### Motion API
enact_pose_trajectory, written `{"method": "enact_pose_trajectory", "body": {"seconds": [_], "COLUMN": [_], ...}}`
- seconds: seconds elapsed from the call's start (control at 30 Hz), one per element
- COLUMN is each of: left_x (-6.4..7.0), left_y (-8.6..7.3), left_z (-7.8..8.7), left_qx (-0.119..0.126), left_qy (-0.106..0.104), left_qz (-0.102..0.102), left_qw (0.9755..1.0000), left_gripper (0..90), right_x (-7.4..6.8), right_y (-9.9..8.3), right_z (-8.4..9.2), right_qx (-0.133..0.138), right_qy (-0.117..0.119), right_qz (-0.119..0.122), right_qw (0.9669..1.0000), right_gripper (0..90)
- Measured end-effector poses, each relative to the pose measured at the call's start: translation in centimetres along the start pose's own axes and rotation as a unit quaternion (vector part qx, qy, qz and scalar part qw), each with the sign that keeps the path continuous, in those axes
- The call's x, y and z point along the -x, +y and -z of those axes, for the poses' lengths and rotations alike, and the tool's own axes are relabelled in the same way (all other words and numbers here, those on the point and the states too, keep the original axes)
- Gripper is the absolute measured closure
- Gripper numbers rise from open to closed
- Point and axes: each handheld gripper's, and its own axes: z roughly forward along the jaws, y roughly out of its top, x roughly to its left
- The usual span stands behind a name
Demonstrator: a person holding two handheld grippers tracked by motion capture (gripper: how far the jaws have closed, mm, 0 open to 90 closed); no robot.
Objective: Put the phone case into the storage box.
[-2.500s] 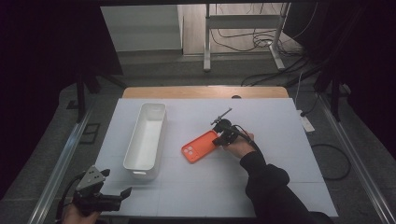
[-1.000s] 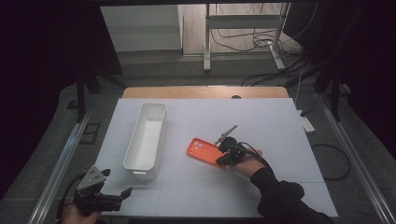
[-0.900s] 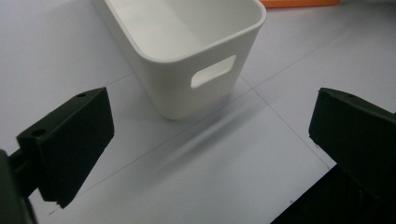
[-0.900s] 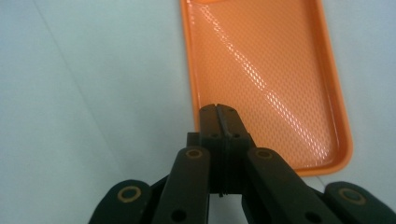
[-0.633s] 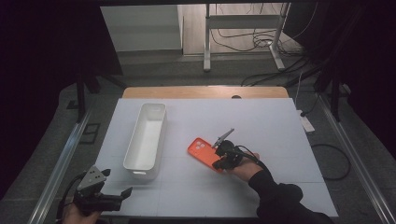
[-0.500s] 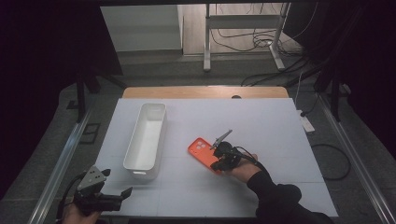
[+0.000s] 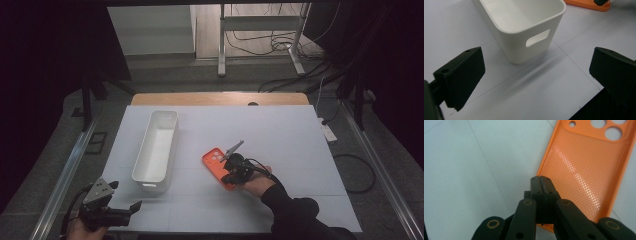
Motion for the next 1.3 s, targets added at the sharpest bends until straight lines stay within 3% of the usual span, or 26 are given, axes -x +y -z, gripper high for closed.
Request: {"method": "enact_pose_trajectory", "body": {"seconds": [0.27,0.37,0.4,0.57,0.67,0.8,1.1,1.3], "left_x": [0.0,0.0,0.0,0.0,0.0,0.0,0.1,0.1], "left_y": [0.0,0.0,0.0,0.0,0.0,0.0,0.0,0.0], "left_z": [0.0,0.0,0.0,0.0,0.0,0.0,0.0,-0.1], "left_qx": [0.000,0.000,0.000,0.000,0.000,0.000,-0.002,-0.002], "left_qy": [0.000,0.000,0.000,0.000,0.000,0.000,-0.001,-0.001], "left_qz": [-0.001,-0.001,-0.001,-0.002,-0.002,-0.002,-0.004,-0.004], "left_qw": [1.0000,1.0000,1.0000,1.0000,1.0000,1.0000,1.0000,1.0000], "left_gripper": [1.0,1.1,1.1,1.1,1.1,1.1,1.1,1.1], "right_x": [0.5,0.8,1.0,1.3,1.6,2.0,3.1,3.6], "right_y": [0.0,0.0,0.0,0.0,0.1,0.0,-0.3,-0.6], "right_z": [1.0,1.4,1.7,2.2,2.8,3.1,3.3,3.0], "right_qx": [0.016,0.021,0.024,0.025,0.034,0.042,0.074,0.081], "right_qy": [-0.021,-0.031,-0.037,-0.048,-0.063,-0.069,-0.094,-0.099], "right_qz": [-0.007,-0.012,-0.019,-0.032,-0.038,-0.043,-0.081,-0.067], "right_qw": [0.9996,0.9992,0.9988,0.9980,0.9967,0.9958,0.9895,0.9895], "right_gripper": [82.6,75.2,68.8,57.7,45.9,38.2,0.9,0.0]}}
